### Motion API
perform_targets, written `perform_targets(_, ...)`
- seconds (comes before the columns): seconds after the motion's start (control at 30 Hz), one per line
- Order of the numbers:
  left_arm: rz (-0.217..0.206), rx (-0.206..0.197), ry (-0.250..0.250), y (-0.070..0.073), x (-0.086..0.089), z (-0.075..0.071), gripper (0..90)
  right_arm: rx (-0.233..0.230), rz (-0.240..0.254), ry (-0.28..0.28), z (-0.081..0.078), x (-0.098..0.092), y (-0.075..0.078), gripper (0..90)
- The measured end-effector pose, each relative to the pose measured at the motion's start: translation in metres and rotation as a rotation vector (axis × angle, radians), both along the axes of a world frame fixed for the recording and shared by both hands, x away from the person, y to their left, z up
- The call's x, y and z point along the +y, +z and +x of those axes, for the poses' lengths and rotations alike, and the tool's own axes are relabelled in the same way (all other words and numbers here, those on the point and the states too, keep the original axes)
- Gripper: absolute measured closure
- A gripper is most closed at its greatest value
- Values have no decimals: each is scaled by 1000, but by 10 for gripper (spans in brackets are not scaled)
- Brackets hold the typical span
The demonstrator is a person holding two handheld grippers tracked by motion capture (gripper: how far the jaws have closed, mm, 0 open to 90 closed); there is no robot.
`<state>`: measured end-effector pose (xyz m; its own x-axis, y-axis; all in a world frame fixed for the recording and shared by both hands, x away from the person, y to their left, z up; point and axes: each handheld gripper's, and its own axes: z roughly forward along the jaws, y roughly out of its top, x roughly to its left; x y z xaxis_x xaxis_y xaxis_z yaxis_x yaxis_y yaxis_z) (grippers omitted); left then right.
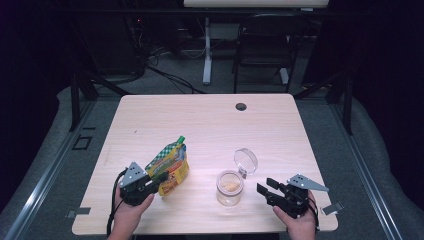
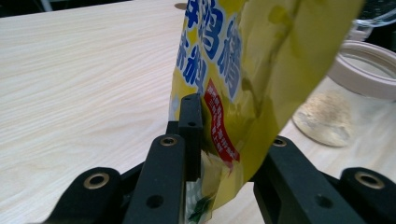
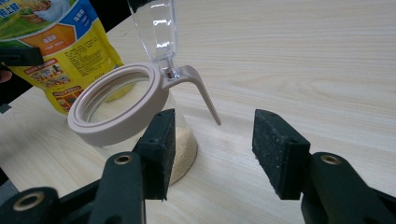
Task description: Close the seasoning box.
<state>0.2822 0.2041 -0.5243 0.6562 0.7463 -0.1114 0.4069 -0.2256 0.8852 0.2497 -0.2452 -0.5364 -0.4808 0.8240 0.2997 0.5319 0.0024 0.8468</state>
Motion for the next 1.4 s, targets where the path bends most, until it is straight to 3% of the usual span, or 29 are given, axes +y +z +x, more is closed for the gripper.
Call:
perform_targets(0.2,-19,10,-88,2,11,-5,797,-1,-4,10,1,2,0,494)
perform_targets(0.43,17,-16,-155,2,17,-11,805,-6,2,17,2,3,0,494)
perform_targets(0.63,-29,-6,-139,-2,18,-11,740,-2,-4,26,2,5,0,494)
perform_targets(0.73,-25,-4,-119,-4,18,-12,716,-2,-4,26,3,4,-1,494)
perform_targets(0.93,-32,45,-117,-10,18,-8,600,1,-5,23,3,3,-1,494)
perform_targets(1.4,-71,148,-140,-26,16,-1,446,1,-4,23,3,4,-1,492)
